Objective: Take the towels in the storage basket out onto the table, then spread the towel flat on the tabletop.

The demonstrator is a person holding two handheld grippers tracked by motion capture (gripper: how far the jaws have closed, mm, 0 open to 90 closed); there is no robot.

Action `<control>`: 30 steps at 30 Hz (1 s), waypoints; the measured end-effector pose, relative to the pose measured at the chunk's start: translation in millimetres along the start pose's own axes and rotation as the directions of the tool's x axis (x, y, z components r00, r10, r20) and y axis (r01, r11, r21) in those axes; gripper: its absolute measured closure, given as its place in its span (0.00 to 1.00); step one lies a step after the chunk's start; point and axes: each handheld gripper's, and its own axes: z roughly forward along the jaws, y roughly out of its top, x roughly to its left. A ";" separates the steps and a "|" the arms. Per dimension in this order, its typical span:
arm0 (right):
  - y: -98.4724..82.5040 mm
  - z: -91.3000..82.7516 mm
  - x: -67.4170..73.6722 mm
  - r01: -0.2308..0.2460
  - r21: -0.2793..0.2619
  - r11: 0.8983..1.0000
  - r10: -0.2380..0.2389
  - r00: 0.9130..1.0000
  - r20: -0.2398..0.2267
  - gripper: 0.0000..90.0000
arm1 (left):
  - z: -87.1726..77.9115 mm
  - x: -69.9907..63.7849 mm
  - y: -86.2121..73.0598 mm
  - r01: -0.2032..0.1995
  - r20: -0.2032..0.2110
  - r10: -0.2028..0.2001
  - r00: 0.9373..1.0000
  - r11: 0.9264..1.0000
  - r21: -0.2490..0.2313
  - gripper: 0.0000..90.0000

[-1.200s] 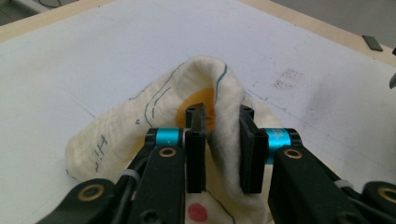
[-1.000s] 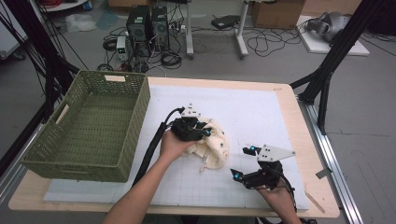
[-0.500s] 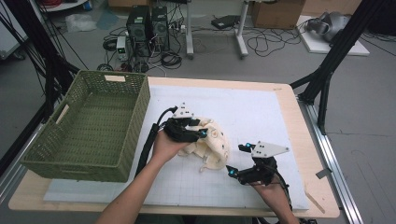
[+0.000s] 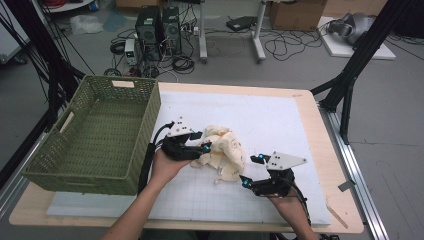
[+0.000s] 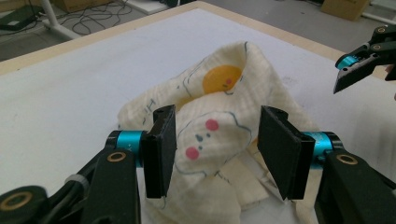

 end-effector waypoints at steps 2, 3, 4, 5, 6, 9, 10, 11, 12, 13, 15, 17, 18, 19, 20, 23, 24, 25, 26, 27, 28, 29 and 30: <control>0.5 1.3 0.5 0.006 0.005 1.000 -0.006 1.000 -0.001 0.31 | -2.1 0.4 -5.0 0.008 -0.005 -0.008 1.000 1.000 0.004 0.52; 0.8 1.6 1.0 0.007 0.006 1.000 -0.007 1.000 -0.004 0.33 | -3.0 0.5 -8.2 0.008 -0.008 -0.008 1.000 1.000 0.007 0.52; 1.2 2.0 1.6 0.012 0.005 1.000 -0.012 1.000 -0.007 0.34 | -3.3 0.3 -12.1 0.010 -0.011 -0.010 1.000 1.000 0.015 0.53; 1.7 2.6 2.6 0.016 0.007 1.000 -0.016 1.000 -0.011 0.36 | -3.0 0.2 -15.4 0.013 -0.012 -0.012 1.000 1.000 0.021 0.53; 1.9 3.3 3.2 0.020 0.010 1.000 -0.020 1.000 -0.014 0.36 | -2.6 0.1 -18.6 0.013 -0.011 -0.013 1.000 1.000 0.028 0.53; 1.8 5.7 4.0 0.023 0.022 0.999 -0.023 1.000 -0.017 0.37 | -1.7 0.6 -26.1 0.015 -0.013 -0.014 1.000 0.999 0.046 0.53; 1.8 6.2 4.1 0.024 0.021 0.999 -0.024 1.000 -0.018 0.38 | -1.4 0.7 -28.3 0.017 -0.011 -0.016 1.000 0.999 0.048 0.54; 1.7 6.3 4.1 0.029 0.024 0.999 -0.028 0.999 -0.019 0.38 | -1.5 1.2 -30.3 0.015 -0.013 -0.014 1.000 0.998 0.054 0.54; 1.7 6.2 4.5 0.028 0.029 0.999 -0.027 0.999 -0.018 0.38 | -1.8 1.6 -31.5 0.015 -0.013 -0.015 1.000 0.998 0.058 0.54; 1.7 6.1 4.4 0.028 0.028 0.999 -0.027 0.999 -0.018 0.39 | -1.8 1.4 -32.7 0.022 -0.012 -0.021 1.000 0.998 0.053 0.54; 1.8 5.8 4.6 0.026 0.025 0.999 -0.026 0.999 -0.021 0.41 | -2.2 1.4 -34.0 0.018 -0.010 -0.017 1.000 0.997 0.069 0.54; 1.8 6.2 5.5 0.028 0.028 0.999 -0.028 0.999 -0.024 0.42 | -2.3 0.8 -34.7 0.016 -0.008 -0.016 1.000 0.997 0.072 0.55; 1.9 6.5 5.7 0.036 0.030 0.999 -0.035 0.999 -0.024 0.42 | -2.6 0.7 -34.7 0.011 -0.006 -0.011 1.000 0.997 0.077 0.56; 2.0 6.6 6.8 0.032 0.032 0.999 -0.032 0.999 -0.024 0.43 | -2.6 0.6 -34.8 0.008 -0.006 -0.008 1.000 0.997 0.077 0.57; 2.2 6.8 7.2 0.033 0.030 0.999 -0.032 0.999 -0.026 0.43 | -2.4 0.5 -35.1 0.006 -0.006 -0.006 1.000 0.997 0.080 0.57; 3.3 7.0 8.0 0.030 0.021 0.999 -0.030 0.999 -0.033 0.45 | -1.0 1.5 -37.8 0.001 -0.006 -0.001 1.000 0.995 0.098 0.60; 3.9 7.3 8.7 0.027 0.021 0.999 -0.026 0.999 -0.032 0.45 | -0.4 1.9 -40.1 0.007 -0.011 -0.006 1.000 0.995 0.096 0.61; 4.1 8.0 8.6 0.034 0.020 0.999 -0.033 0.999 -0.033 0.46 | 0.5 2.9 -42.6 0.011 -0.013 -0.009 1.000 0.994 0.104 0.62; 4.4 9.1 8.8 0.035 0.022 0.999 -0.034 0.999 -0.036 0.47 | 2.0 3.9 -45.4 0.017 -0.017 -0.015 1.000 0.993 0.119 0.63; 4.4 10.3 9.1 0.033 0.031 0.999 -0.032 0.999 -0.036 0.47 | 3.7 4.8 -48.4 0.022 -0.020 -0.020 1.000 0.991 0.131 0.64; 4.3 12.4 9.2 0.038 0.040 0.998 -0.036 0.999 -0.038 0.48 | 5.5 5.5 -50.7 0.025 -0.026 -0.022 0.999 0.990 0.142 0.65; 4.1 14.8 9.6 0.039 0.051 0.998 -0.037 0.999 -0.038 0.49 | 7.3 6.3 -51.8 0.027 -0.031 -0.022 0.999 0.987 0.159 0.67; 3.7 17.1 9.2 0.049 0.069 0.996 -0.047 0.998 -0.037 0.50 | 8.7 6.7 -52.5 0.027 -0.035 -0.021 0.999 0.986 0.166 0.67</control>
